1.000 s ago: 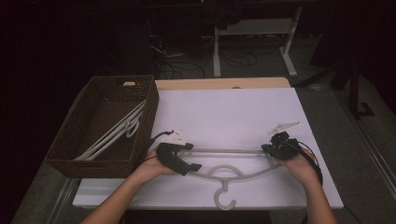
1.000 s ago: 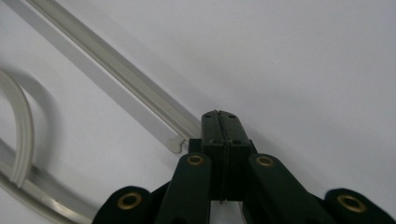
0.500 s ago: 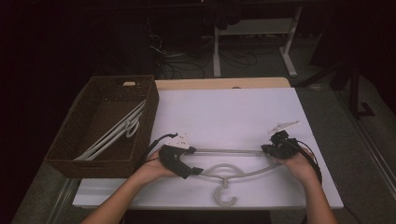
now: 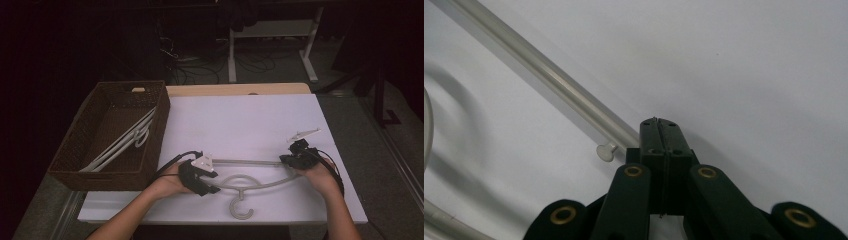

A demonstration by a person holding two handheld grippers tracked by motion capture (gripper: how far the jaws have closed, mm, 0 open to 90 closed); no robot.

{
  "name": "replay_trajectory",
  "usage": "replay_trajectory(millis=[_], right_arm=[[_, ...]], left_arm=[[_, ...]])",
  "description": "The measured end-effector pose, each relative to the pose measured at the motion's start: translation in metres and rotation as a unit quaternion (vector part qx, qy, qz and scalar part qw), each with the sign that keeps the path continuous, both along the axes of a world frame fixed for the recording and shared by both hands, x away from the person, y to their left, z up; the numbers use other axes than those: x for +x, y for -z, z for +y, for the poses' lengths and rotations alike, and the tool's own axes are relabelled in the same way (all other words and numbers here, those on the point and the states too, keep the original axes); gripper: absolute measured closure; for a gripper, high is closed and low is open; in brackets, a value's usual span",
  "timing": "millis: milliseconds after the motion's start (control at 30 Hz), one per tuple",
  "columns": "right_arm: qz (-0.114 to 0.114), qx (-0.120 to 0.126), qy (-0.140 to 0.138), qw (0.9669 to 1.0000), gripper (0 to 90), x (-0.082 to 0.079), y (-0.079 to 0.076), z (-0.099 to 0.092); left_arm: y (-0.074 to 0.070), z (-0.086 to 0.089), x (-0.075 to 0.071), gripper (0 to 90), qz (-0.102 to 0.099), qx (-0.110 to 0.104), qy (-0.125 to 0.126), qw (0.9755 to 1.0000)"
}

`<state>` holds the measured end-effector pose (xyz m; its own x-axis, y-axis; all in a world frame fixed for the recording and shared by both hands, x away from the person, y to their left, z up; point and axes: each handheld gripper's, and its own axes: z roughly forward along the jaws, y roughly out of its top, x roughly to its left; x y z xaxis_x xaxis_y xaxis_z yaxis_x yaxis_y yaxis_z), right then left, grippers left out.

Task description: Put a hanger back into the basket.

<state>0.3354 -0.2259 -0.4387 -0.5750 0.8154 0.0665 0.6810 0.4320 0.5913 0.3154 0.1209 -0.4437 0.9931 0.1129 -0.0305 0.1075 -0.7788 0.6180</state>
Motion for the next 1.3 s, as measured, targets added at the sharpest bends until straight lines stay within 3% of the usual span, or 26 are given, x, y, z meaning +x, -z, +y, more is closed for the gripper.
replay_trajectory(millis=[233, 433, 800, 867, 1000, 1133, 1300], right_arm=[[0.002, 0.001, 0.0, 1.0, 89.4, 0.0, 0.0, 0.0], [0.001, -0.003, -0.002, 1.0, 89.5, 0.001, 0.0, 0.0], [0.0, -0.002, -0.006, 1.0, 89.1, 0.0, -0.003, 0.001], [-0.007, -0.001, -0.003, 1.0, 84.9, -0.001, -0.004, 0.001], [-0.02, 0.019, -0.005, 0.9996, 77.1, -0.001, -0.012, 0.004], [-0.04, 0.04, 0.001, 0.9984, 66.7, -0.004, -0.021, 0.005], [-0.062, 0.064, 0.012, 0.996, 58.9, -0.011, -0.032, 0.001]], left_arm=[[0.001, -0.009, -0.001, 62.7, -0.009, 0.007, 0.022, 0.9997], [0.002, -0.015, -0.003, 71.8, -0.016, 0.027, 0.039, 0.9988], [-0.001, -0.017, -0.006, 77.1, -0.014, 0.027, 0.075, 0.9967], [-0.001, -0.018, -0.008, 78.2, -0.017, 0.031, 0.076, 0.9965], [-0.002, -0.016, -0.005, 81.3, -0.017, 0.032, 0.055, 0.9979], [-0.006, -0.008, 0.002, 81.6, -0.008, 0.018, 0.018, 0.9996], [-0.016, 0.003, 0.011, 81.7, -0.003, -0.004, -0.031, 0.9995]])
